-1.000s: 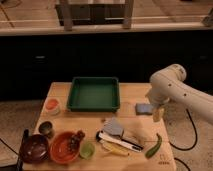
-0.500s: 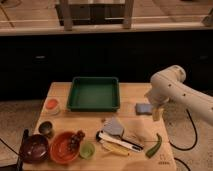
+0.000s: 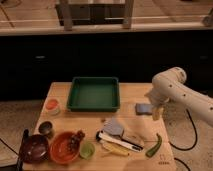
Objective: Wipe tray with sponge
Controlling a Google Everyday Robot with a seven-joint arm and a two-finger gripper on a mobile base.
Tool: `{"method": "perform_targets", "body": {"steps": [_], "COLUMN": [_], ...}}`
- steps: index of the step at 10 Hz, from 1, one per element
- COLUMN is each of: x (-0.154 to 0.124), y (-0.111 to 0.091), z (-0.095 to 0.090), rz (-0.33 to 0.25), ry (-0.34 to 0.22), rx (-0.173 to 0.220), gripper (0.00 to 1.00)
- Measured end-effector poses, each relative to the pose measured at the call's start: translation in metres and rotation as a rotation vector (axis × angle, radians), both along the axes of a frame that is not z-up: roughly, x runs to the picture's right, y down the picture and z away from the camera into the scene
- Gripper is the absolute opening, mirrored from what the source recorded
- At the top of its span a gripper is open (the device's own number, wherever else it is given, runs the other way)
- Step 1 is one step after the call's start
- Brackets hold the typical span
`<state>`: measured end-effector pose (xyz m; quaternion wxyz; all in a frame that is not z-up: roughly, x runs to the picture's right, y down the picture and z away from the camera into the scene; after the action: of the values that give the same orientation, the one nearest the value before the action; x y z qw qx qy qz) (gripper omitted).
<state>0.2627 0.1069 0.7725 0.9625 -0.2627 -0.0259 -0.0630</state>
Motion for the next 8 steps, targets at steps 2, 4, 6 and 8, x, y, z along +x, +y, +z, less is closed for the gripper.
{"method": "perform_targets", "body": {"steps": [2, 4, 6, 8], "x": [0.006, 0.010, 0.013, 0.019], "y": [0.002, 0.002, 0.002, 0.004], "z": [0.013, 0.025, 0.035, 0.045], "rz": [0.020, 0.036, 0.044, 0.058], "ry": [-0.007, -0.013, -0.019, -0.022], "rx": [0.004, 0.006, 0.006, 0.005], "gripper": [0.80, 0.80, 0.80, 0.80]}}
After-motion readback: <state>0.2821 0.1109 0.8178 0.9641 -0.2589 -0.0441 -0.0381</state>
